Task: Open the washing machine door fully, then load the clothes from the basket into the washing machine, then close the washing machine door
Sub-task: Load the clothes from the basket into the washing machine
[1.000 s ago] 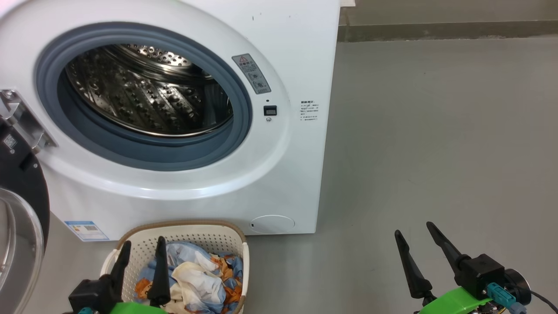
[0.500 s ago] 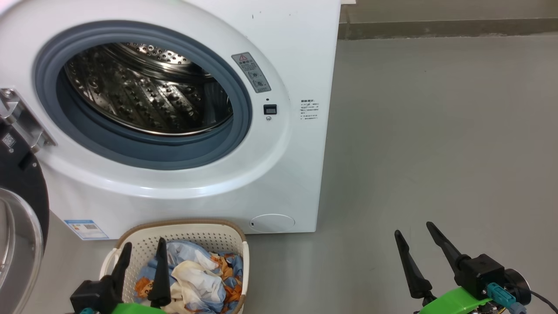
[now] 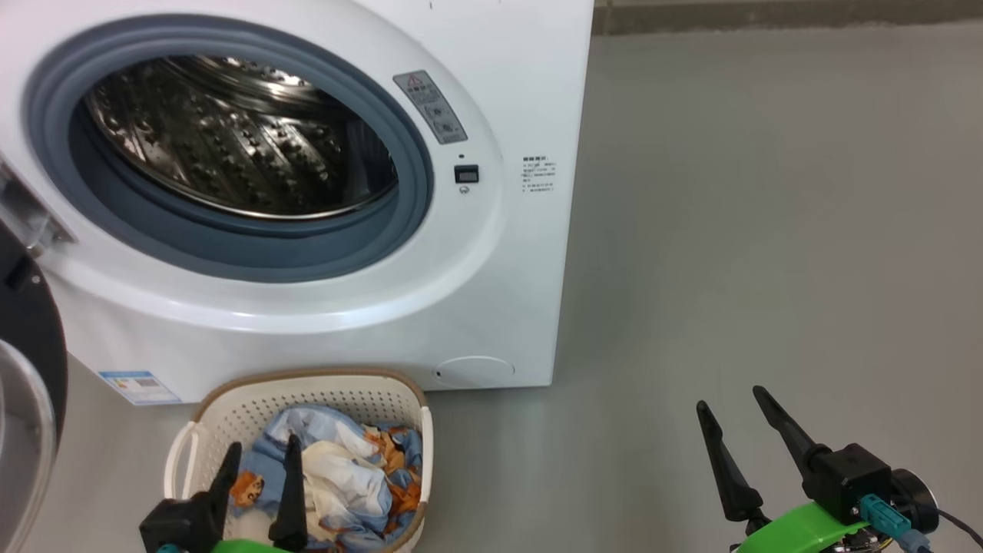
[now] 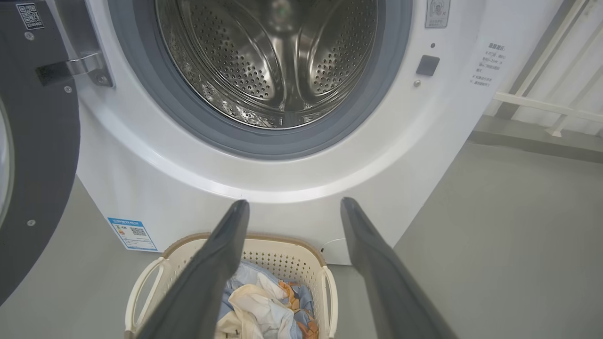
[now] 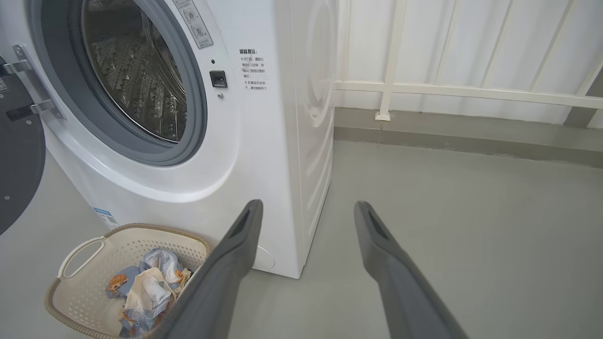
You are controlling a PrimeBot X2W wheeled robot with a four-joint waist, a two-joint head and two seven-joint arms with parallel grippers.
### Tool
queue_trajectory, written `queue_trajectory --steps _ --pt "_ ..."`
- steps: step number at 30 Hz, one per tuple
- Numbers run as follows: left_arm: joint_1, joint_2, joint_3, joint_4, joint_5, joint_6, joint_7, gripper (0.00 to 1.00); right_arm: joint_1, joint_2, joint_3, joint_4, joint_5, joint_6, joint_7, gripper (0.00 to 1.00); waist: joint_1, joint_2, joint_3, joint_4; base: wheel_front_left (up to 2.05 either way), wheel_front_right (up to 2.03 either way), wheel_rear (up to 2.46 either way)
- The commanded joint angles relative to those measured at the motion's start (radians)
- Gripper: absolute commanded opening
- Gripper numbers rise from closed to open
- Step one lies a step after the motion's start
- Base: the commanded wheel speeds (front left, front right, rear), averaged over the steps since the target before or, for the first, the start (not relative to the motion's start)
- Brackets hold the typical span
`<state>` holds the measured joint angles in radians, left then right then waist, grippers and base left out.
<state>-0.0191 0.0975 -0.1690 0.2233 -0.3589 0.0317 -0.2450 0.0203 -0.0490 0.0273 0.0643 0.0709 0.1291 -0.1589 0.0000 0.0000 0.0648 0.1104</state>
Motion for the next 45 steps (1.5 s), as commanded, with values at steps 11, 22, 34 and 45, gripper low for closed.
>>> queue_trajectory --steps 11,22,34,45 --pt "-0.146 0.007 -0.003 0.183 0.013 0.005 0.045 1.00 -0.057 -0.025 -0.012 -0.058 -0.028 0.002 0.010 1.00 0.0000 0.0000 0.230 -0.066 0.00 0.00 0.00" --pt "-0.433 0.051 -0.008 0.557 0.003 -0.048 0.098 1.00 -0.129 -0.028 -0.035 -0.076 -0.050 0.002 -0.017 1.00 0.0000 0.0000 0.492 -0.148 0.00 0.00 0.00" --pt "-0.685 0.119 -0.002 0.877 -0.022 -0.100 0.180 1.00 -0.172 -0.013 -0.046 -0.088 -0.055 0.002 -0.047 1.00 0.0000 0.0000 0.685 -0.222 0.00 0.00 0.00" --pt "-0.856 0.159 0.001 1.005 -0.038 -0.118 0.176 1.00 -0.197 -0.005 -0.038 -0.106 -0.060 0.002 -0.064 1.00 0.0000 0.0000 0.812 -0.248 0.00 0.00 0.00"
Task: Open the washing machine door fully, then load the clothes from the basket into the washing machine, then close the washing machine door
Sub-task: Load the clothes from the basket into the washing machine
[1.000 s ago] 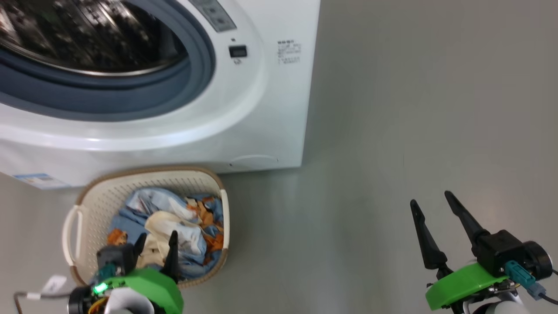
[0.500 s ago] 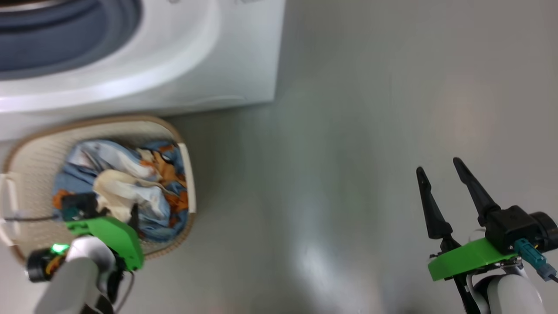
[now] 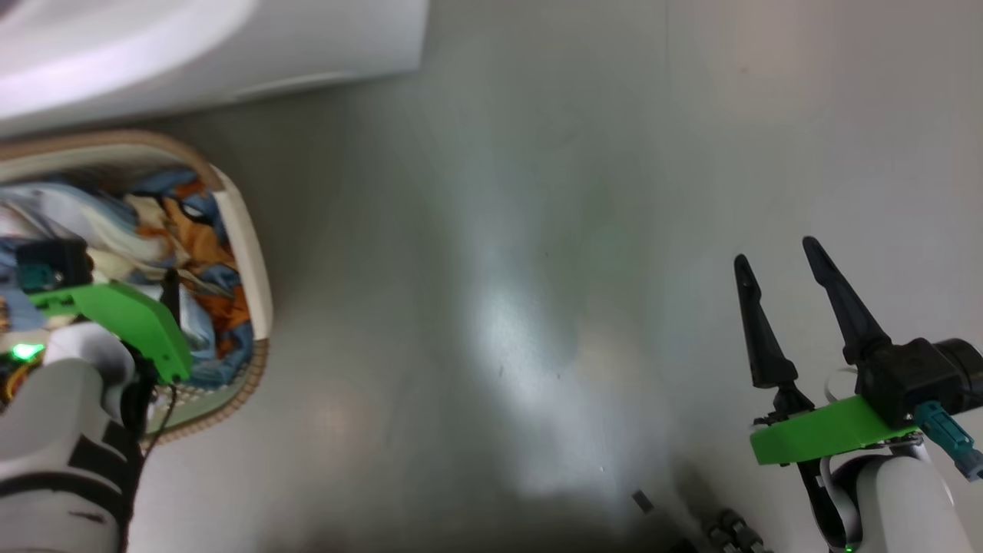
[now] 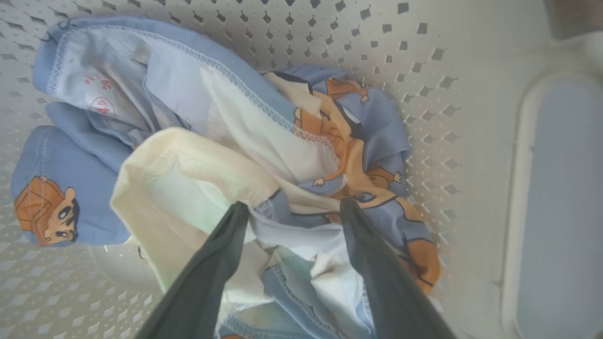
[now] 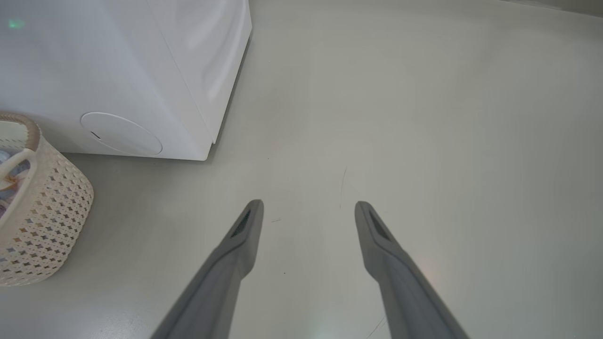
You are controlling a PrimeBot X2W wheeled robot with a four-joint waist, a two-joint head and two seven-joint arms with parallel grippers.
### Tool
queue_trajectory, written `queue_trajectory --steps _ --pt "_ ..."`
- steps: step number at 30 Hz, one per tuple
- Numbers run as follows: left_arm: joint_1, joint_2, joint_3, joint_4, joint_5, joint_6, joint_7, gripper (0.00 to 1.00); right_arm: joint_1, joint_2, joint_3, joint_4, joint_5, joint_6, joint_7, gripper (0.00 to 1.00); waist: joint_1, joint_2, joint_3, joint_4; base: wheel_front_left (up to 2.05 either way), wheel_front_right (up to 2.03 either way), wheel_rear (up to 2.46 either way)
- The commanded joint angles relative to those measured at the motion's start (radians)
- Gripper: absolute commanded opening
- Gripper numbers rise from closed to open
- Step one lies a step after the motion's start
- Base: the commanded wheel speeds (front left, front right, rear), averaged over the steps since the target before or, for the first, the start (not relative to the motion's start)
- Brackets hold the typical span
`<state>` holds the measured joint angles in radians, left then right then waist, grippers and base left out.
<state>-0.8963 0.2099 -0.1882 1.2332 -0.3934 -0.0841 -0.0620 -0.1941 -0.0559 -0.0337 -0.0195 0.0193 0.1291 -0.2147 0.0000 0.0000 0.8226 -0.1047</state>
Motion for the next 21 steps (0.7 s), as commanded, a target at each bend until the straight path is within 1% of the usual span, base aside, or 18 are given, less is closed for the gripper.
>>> queue_trajectory --steps 1,6,13,21 --pt "0.009 0.050 0.019 0.002 -0.004 -0.003 -0.009 1.00 0.015 0.003 0.027 -0.022 -0.009 0.002 -0.010 1.00 0.0000 0.0000 0.063 -0.036 0.00 0.00 0.00" --pt "-0.038 0.066 0.016 0.024 -0.007 -0.005 -0.015 1.00 0.003 0.005 0.042 -0.019 -0.003 0.002 -0.018 1.00 0.0000 0.0000 0.095 -0.052 0.00 0.00 0.00" --pt "-0.090 0.089 0.005 0.042 -0.006 0.001 0.007 1.00 -0.006 0.005 0.048 -0.012 0.017 0.002 -0.027 1.00 0.0000 0.0000 0.128 -0.073 0.00 0.00 0.00" --pt "-0.122 0.104 -0.004 0.051 -0.008 0.024 0.040 1.00 -0.009 0.006 0.051 -0.001 0.029 0.002 -0.035 1.00 0.0000 0.0000 0.147 -0.087 0.00 0.00 0.00"
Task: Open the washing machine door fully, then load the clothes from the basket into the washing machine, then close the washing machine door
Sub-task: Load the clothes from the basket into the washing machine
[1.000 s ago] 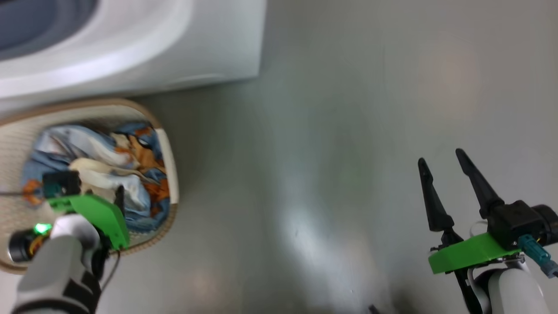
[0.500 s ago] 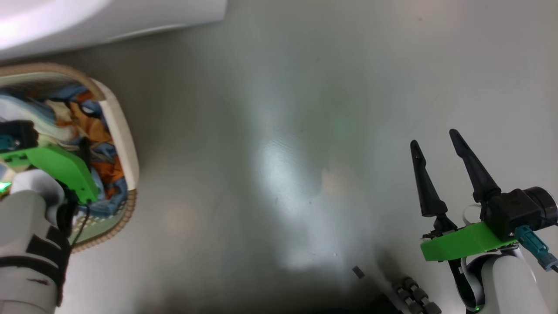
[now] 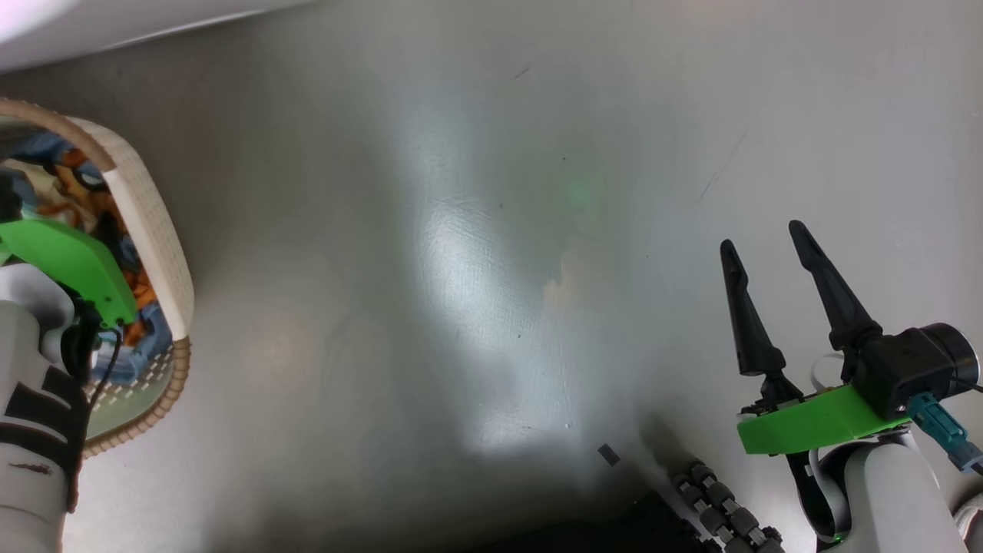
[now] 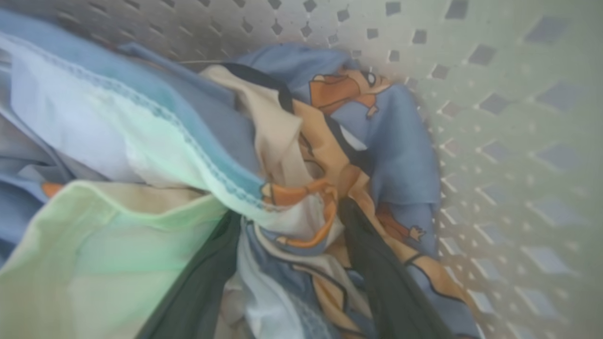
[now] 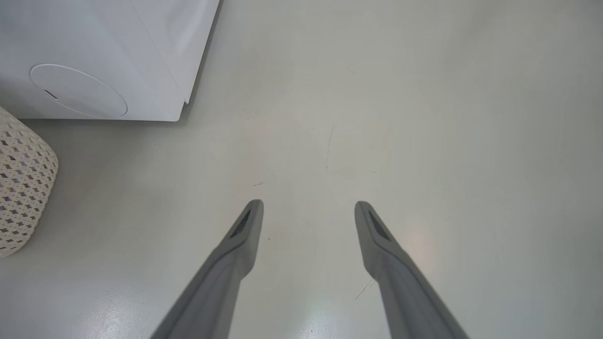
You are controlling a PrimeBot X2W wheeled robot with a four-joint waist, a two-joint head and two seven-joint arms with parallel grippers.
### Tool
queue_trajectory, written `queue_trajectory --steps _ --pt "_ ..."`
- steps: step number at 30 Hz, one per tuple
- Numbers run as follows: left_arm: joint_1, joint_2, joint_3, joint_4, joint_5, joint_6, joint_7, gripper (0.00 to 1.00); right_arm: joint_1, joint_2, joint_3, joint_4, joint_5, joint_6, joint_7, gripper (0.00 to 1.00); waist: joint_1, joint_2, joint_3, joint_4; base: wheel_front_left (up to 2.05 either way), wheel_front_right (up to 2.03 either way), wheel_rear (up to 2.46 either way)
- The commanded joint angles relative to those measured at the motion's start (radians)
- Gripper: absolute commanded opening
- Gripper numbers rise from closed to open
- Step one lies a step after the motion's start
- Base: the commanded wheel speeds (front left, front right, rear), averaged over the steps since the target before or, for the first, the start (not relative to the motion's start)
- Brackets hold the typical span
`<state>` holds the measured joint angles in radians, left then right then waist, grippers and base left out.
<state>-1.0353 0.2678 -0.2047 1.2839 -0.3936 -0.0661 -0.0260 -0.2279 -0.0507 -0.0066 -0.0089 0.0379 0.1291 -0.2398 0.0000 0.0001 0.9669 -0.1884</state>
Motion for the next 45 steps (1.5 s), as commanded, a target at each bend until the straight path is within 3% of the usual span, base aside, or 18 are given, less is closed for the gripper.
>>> queue_trajectory --steps 1,2,3,18,45 --pt "0.016 0.046 0.012 0.001 -0.010 0.007 0.008 1.00 0.025 0.000 0.024 -0.009 0.011 0.002 -0.011 1.00 0.0000 -0.0001 0.003 -0.003 0.00 0.00 0.00" --pt "0.016 0.046 0.012 0.002 -0.012 0.007 0.012 0.35 0.025 0.000 0.025 -0.008 0.012 0.002 -0.012 1.00 0.0000 -0.0001 0.002 -0.003 0.00 0.00 0.00" --pt "0.016 0.045 0.016 0.002 -0.018 0.004 0.010 0.00 0.024 0.000 0.025 -0.006 0.012 0.002 -0.012 1.00 0.0000 -0.0001 0.002 -0.003 0.00 0.00 0.00" --pt "0.071 0.019 0.018 0.006 -0.053 -0.003 -0.003 0.00 0.011 0.000 0.032 0.021 0.002 0.002 -0.018 1.00 0.0000 -0.0001 -0.075 0.019 0.00 0.00 0.00" --pt "0.319 -0.042 0.003 -0.008 -0.110 -0.058 -0.215 0.00 0.028 0.000 0.034 0.102 -0.024 0.002 0.005 1.00 0.0000 -0.0001 -0.474 0.167 0.00 0.00 0.00"
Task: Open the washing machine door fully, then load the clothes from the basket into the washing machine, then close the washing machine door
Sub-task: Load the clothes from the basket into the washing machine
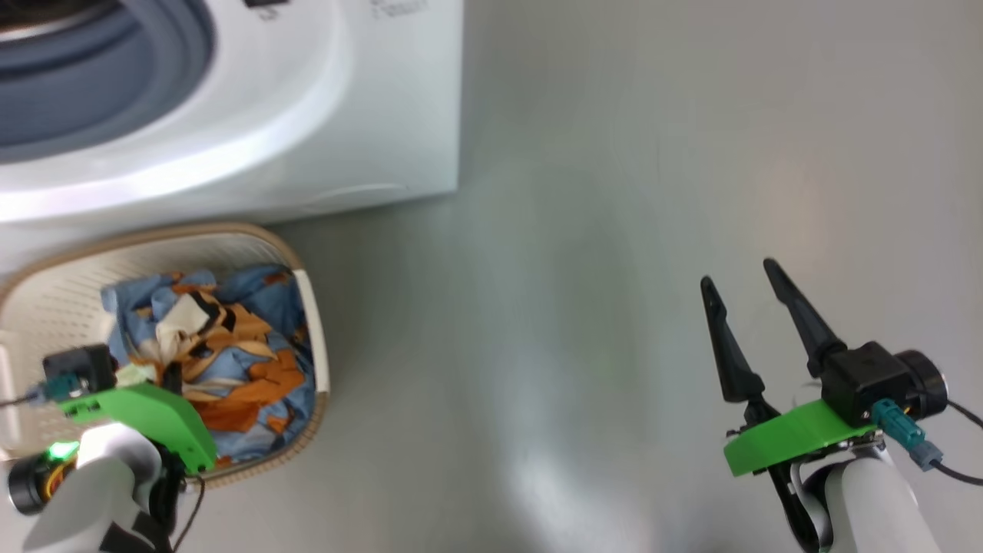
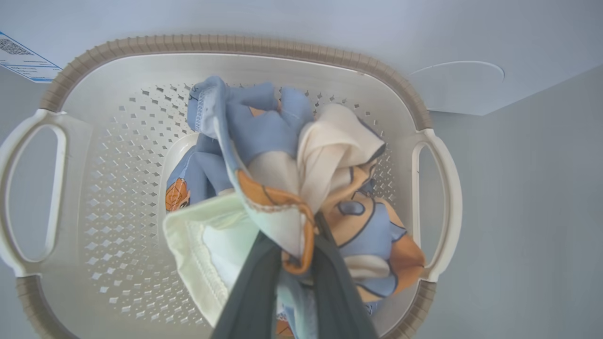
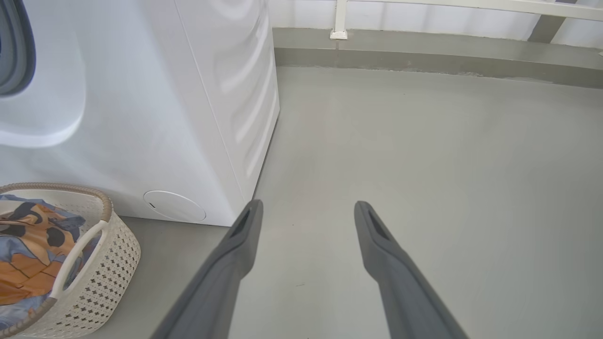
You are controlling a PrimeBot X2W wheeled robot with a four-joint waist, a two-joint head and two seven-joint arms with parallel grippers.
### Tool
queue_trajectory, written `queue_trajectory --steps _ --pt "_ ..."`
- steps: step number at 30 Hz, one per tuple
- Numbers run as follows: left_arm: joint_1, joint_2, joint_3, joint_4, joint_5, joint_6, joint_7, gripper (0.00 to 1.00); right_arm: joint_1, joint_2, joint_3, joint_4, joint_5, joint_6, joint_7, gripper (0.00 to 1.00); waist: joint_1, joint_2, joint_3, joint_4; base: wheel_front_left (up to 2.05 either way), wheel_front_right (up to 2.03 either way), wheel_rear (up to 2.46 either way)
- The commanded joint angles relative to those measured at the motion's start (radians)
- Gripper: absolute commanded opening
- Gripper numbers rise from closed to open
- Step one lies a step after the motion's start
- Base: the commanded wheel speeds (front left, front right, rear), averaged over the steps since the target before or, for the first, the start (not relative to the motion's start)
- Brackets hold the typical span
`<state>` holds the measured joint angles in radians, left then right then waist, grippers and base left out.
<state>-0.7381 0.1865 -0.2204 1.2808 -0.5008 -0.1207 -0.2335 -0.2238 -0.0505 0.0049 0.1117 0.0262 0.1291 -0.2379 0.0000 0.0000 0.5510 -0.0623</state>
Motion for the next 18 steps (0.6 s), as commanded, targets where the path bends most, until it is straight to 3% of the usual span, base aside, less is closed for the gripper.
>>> queue_trajectory --steps 1,18 --pt "0.043 0.039 0.020 -0.022 -0.004 -0.004 -0.019 0.00 0.030 0.000 0.025 -0.015 -0.011 0.002 0.006 1.00 0.0000 0.0000 -0.086 0.050 0.00 0.00 0.00" --pt "0.337 0.010 0.145 -0.538 0.092 0.058 -0.028 0.00 0.093 -0.007 0.018 0.004 -0.007 0.002 0.019 1.00 0.0000 0.0000 -0.270 0.112 0.00 0.00 0.00"
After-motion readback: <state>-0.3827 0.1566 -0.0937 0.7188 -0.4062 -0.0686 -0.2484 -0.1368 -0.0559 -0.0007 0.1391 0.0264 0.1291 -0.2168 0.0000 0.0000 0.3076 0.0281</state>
